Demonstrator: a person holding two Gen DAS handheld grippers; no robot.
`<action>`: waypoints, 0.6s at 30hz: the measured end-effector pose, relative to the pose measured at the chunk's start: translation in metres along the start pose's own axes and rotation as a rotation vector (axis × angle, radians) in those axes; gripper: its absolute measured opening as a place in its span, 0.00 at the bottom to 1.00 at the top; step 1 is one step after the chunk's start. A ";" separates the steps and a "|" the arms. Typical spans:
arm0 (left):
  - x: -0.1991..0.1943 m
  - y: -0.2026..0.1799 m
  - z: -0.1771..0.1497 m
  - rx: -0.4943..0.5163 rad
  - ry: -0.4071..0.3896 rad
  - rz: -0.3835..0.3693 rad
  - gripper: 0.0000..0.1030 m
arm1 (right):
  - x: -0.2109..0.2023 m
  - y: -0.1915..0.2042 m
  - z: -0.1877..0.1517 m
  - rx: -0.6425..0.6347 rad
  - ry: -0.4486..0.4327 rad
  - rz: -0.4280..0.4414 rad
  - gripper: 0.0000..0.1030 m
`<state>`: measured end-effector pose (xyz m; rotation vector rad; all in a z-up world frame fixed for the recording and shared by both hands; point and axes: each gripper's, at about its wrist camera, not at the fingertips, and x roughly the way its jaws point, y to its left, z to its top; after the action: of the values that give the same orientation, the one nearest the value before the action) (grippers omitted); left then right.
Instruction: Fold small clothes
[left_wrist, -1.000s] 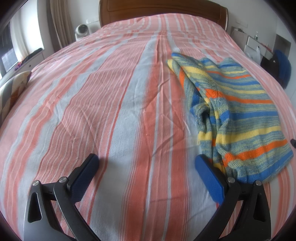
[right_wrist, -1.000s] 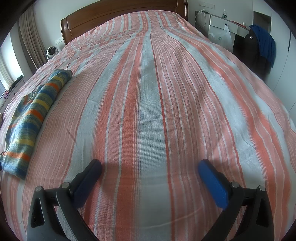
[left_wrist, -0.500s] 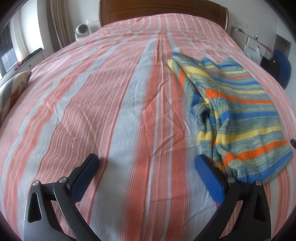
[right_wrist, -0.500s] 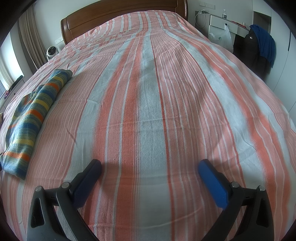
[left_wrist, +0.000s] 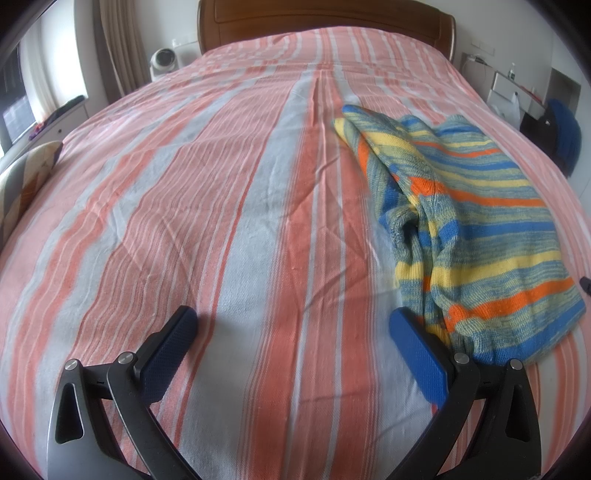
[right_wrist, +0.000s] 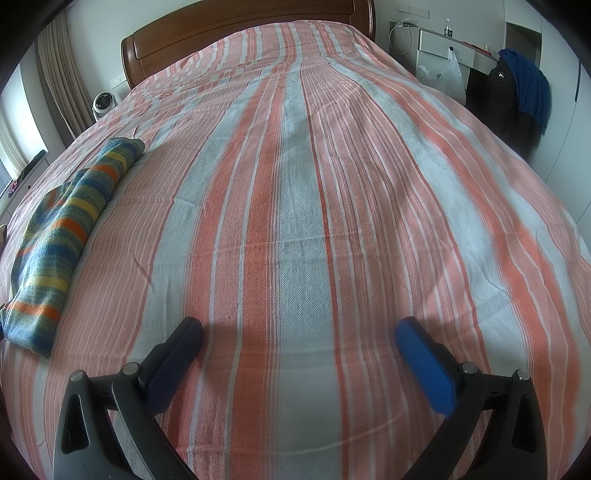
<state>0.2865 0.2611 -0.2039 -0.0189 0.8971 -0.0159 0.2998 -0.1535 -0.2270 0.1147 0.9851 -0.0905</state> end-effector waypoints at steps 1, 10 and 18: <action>0.001 0.001 0.002 0.000 0.000 0.000 1.00 | 0.000 0.000 0.000 0.000 0.000 0.000 1.00; 0.001 0.001 0.002 0.000 0.000 0.000 1.00 | 0.000 -0.002 0.000 0.000 0.000 0.000 1.00; 0.000 0.001 0.001 0.000 0.000 0.000 1.00 | 0.000 -0.001 0.000 0.000 0.000 0.000 1.00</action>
<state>0.2874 0.2619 -0.2038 -0.0190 0.8969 -0.0160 0.2995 -0.1549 -0.2270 0.1146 0.9851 -0.0905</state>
